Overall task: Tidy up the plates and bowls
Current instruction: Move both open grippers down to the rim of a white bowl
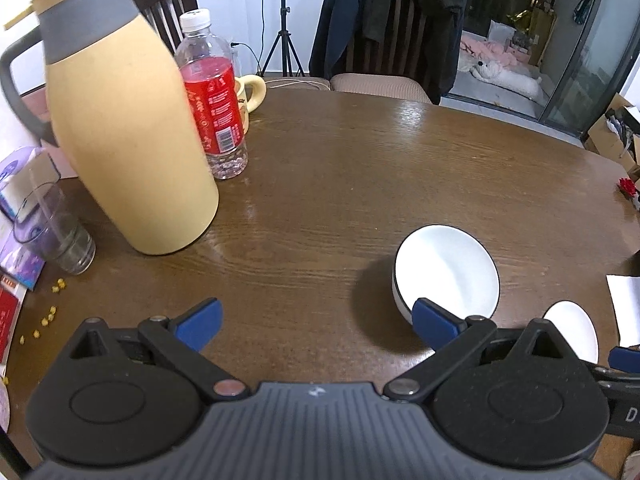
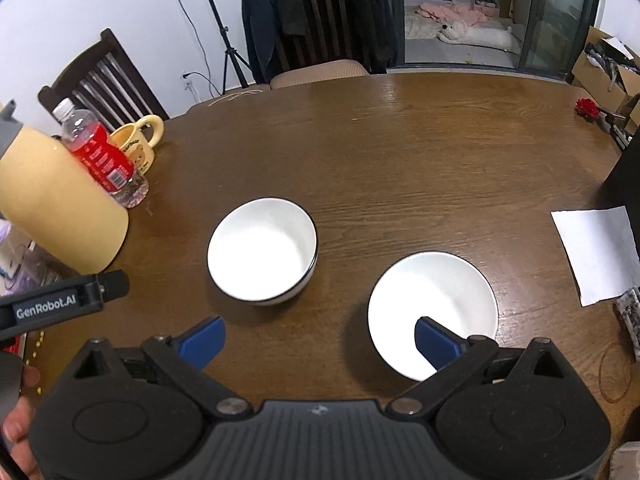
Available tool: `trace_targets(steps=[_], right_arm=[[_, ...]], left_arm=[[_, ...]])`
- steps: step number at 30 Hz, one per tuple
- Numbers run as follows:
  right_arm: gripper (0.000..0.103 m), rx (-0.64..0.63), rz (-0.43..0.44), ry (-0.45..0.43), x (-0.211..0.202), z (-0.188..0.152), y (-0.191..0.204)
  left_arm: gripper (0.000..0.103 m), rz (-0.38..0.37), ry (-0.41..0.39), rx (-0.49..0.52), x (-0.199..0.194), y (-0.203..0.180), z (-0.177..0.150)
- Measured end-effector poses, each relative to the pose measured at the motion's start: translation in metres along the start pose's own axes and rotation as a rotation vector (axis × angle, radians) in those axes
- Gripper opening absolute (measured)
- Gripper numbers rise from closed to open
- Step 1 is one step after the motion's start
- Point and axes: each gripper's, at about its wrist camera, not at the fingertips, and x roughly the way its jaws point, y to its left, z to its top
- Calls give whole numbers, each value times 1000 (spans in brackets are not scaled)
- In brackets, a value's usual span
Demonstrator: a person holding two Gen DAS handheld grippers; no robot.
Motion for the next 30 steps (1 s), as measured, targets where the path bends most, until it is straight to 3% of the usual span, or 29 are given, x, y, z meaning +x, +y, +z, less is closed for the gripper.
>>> trace_targets(steps=[19, 28, 30], right_arm=[[90, 66, -55, 89, 69, 35, 16], [71, 101, -58, 104, 98, 42, 13], [67, 110, -60, 106, 103, 43, 11]], left_arm=[[101, 14, 65, 30, 60, -14, 20], [77, 2, 101, 54, 82, -24, 26], [77, -9, 111, 60, 88, -27, 27]])
